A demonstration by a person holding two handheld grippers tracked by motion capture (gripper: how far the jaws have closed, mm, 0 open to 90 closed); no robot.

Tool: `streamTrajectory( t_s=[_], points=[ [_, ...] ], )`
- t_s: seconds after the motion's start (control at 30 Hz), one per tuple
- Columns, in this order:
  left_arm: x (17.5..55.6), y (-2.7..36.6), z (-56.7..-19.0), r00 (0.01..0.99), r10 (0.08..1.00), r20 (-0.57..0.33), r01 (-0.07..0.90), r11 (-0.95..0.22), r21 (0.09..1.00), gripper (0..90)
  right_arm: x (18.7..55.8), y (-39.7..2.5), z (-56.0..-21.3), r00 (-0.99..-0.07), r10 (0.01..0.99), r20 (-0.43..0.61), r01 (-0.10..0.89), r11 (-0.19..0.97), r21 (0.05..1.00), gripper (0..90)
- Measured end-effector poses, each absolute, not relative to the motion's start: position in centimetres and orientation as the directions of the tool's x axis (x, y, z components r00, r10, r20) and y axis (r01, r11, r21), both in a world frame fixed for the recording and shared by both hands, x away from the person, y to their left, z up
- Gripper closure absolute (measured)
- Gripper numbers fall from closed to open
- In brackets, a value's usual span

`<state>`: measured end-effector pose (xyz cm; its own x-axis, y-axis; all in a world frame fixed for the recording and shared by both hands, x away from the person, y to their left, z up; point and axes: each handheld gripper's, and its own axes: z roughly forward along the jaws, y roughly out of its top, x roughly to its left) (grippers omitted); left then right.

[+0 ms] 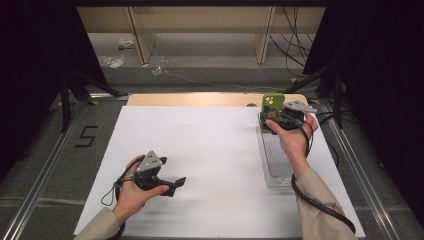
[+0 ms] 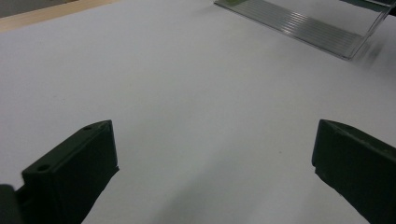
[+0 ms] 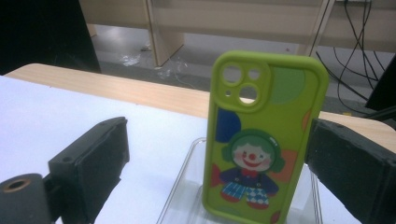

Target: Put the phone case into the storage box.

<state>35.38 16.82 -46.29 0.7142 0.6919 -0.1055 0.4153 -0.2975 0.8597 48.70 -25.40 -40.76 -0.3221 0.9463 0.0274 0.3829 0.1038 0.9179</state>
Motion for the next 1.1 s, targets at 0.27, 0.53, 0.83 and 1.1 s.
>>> streamTrajectory(
  t_s=[0.27, 0.53, 0.83, 1.1],
  points=[
    [35.4, 16.8, -46.3, 0.714, 0.692, -0.109, 0.415, -0.293, 0.861, 0.0, 47.6, -25.2, -40.7, -0.353, 0.935, 0.026, 0.381, 0.118, 0.917, 8.1],
    [35.4, 16.8, -46.3, 0.713, 0.693, -0.106, 0.414, -0.294, 0.861, 0.0, 46.7, -25.1, -40.6, -0.373, 0.928, 0.029, 0.38, 0.124, 0.917, 8.3],
    [35.4, 16.8, -46.2, 0.712, 0.694, -0.106, 0.415, -0.294, 0.861, 0.0, 45.9, -25.1, -40.7, -0.393, 0.919, 0.031, 0.382, 0.132, 0.915, 8.8],
    [35.4, 16.8, -46.2, 0.711, 0.695, -0.105, 0.415, -0.294, 0.861, 0.0, 45.1, -25.1, -40.8, -0.419, 0.907, 0.034, 0.382, 0.142, 0.913, 9.0]
  ],
)
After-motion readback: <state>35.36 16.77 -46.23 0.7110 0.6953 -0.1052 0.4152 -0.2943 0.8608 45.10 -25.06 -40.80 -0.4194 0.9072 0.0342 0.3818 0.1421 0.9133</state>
